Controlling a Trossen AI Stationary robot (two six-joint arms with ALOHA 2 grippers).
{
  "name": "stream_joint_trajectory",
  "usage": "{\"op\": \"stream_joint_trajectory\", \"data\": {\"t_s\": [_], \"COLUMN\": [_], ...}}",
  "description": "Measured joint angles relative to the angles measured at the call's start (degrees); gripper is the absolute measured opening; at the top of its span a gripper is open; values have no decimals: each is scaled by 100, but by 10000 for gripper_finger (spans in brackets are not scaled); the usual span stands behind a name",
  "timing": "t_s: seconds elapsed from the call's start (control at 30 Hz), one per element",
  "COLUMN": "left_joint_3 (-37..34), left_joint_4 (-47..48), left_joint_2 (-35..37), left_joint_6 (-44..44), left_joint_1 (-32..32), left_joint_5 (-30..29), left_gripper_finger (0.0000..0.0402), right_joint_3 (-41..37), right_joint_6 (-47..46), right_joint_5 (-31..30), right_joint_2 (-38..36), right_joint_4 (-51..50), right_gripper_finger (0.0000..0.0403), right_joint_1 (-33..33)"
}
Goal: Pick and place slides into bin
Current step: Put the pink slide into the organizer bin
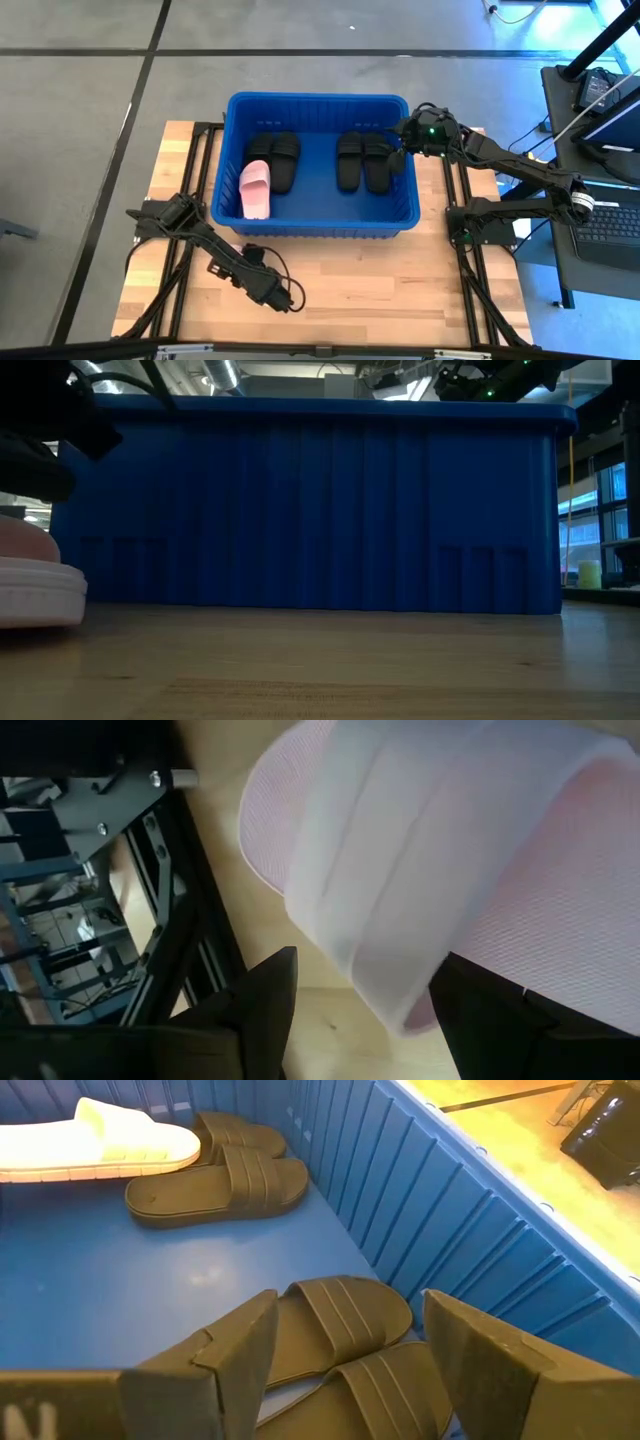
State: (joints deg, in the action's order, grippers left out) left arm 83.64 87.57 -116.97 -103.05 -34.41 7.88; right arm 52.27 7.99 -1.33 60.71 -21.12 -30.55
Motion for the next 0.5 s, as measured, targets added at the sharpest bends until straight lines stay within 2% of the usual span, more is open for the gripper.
{"op": "stream_joint_trajectory", "data": {"t_s": [0.13, 0.23, 0.5], "left_joint_3": [-89, -123, -123], "left_joint_4": [-5, -4, -13], "left_joint_2": [0, 0, 0], "left_joint_6": [-164, -48, 29], "left_joint_1": [4, 4, 2], "left_joint_5": [69, 187, 167], "left_gripper_finger": [213, 196, 86], "right_joint_3": [0, 0, 0], "right_joint_6": [0, 0, 0], "right_joint_5": [-1, -1, -1], "right_joint_2": [0, 0, 0], "right_joint_4": [2, 2, 2], "right_gripper_finger": [251, 251, 251], "right_joint_1": [0, 0, 0]}}
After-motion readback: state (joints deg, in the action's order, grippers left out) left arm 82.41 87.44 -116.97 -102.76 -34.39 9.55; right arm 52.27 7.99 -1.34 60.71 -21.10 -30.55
